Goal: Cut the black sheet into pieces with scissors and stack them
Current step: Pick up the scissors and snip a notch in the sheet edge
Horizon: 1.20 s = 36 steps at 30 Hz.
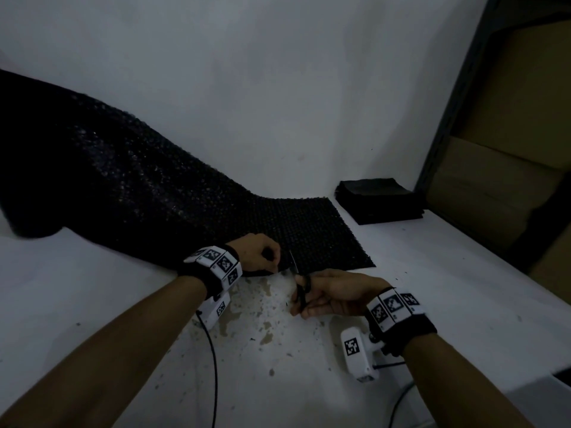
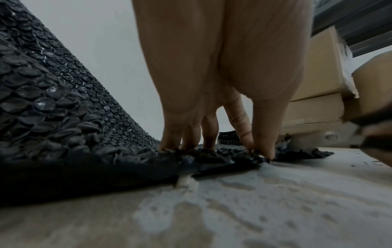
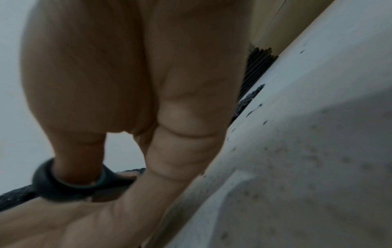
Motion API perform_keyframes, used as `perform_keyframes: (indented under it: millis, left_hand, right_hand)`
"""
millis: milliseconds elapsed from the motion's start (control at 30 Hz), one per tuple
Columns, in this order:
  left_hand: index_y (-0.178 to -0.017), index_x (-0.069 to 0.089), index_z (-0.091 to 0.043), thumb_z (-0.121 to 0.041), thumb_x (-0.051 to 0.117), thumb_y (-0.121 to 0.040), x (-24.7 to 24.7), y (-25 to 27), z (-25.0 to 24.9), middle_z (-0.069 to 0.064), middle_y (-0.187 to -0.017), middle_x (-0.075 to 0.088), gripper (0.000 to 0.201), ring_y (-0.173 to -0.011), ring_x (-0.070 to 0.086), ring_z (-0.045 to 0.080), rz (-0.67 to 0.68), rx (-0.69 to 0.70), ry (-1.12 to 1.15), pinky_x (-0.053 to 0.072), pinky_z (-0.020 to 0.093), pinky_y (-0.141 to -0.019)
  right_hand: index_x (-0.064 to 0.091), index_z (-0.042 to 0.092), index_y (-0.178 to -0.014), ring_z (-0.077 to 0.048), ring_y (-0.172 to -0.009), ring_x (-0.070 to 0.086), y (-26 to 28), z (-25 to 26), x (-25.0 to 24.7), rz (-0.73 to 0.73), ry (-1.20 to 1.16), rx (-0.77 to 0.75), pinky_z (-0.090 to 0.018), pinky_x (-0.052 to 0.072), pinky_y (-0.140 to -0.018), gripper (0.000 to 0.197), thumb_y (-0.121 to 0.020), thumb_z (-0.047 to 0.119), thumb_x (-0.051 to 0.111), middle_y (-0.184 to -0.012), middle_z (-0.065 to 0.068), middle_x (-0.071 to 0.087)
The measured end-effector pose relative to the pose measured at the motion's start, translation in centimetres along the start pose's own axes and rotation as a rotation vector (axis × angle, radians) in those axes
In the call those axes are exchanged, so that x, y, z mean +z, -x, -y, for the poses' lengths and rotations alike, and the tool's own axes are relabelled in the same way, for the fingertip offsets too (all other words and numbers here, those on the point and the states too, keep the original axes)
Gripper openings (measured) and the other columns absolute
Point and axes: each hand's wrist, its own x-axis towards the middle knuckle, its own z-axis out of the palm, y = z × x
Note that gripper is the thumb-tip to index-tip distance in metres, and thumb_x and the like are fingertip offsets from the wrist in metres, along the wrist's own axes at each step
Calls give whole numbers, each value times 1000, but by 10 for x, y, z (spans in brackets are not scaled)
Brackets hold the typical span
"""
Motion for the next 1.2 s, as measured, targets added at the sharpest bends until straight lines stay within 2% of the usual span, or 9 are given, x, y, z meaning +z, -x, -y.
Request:
perform_keyframes:
  millis: [100, 200, 367, 500, 633, 833, 1000, 1200]
  left_hand:
    - [-85, 69, -23, -28, 71, -89, 0, 1, 1, -8, -92, 70, 6, -87, 63, 9, -23, 17, 9, 50, 24, -83]
    - [-88, 70, -20, -26, 70, -90, -2, 3, 1, -9, -92, 70, 7, -83, 61, 3, -21, 41, 26, 48, 16, -79]
    - [-89, 69, -18, -24, 69, -91, -4, 2, 1, -3, -96, 70, 7, -92, 64, 15, -5, 52, 27, 52, 32, -88]
    - [-89, 67, -20, -27, 69, -91, -3, 2, 4, -4, -97, 70, 8, -93, 65, 17, 3, 52, 39, 53, 38, -91]
    - [-90, 68, -19, -27, 69, -91, -4, 2, 4, -4, -96, 70, 8, -92, 64, 17, 4, 52, 31, 52, 38, -90]
    - [-89, 68, -20, -28, 68, -91, -4, 2, 4, -4, -95, 70, 8, -92, 64, 17, 7, 52, 34, 52, 40, -91]
    - [-89, 68, -21, -28, 69, -91, -4, 3, 3, -5, -96, 70, 7, -93, 64, 16, 4, 44, 40, 52, 40, -92]
    - [-87, 67, -24, -30, 69, -91, -4, 5, 4, -11, -92, 68, 8, -89, 62, 10, 2, 56, 59, 51, 34, -91]
  right_hand:
    - [64, -9, -117, -21, -93, 72, -4, 5, 1, -2, 11, 2, -25, 57, -79, 57, -92, 42, 63, -113, -24, 71]
    - [64, -10, -119, -21, -92, 73, -9, 7, -1, -29, 9, -2, -25, 57, -77, 59, -92, 42, 63, -113, -24, 71]
    - [62, -9, -124, -19, -92, 72, -17, 12, -7, -46, 45, 6, -24, 57, -78, 60, -94, 43, 62, -110, -21, 72]
    - [68, -3, -111, -15, -83, 71, -23, 14, -9, -37, 70, -1, -22, 55, -72, 50, -93, 43, 62, -105, -18, 74]
    - [69, -1, -104, -13, -70, 68, -28, 12, -9, -43, 100, -20, -22, 55, -67, 40, -97, 37, 61, -101, -18, 74]
    - [68, -5, -105, -9, -64, 64, -32, 8, -7, -99, 100, -54, -18, 53, -61, 35, -99, 28, 60, -91, -14, 72]
    - [68, -4, -106, -10, -65, 66, -29, 8, -5, -92, 113, -39, -19, 53, -63, 42, -97, 36, 62, -93, -14, 73]
    - [70, -4, -110, -11, -71, 69, -28, 11, -5, -69, 98, -2, -21, 54, -68, 54, -93, 47, 62, -97, -14, 74]
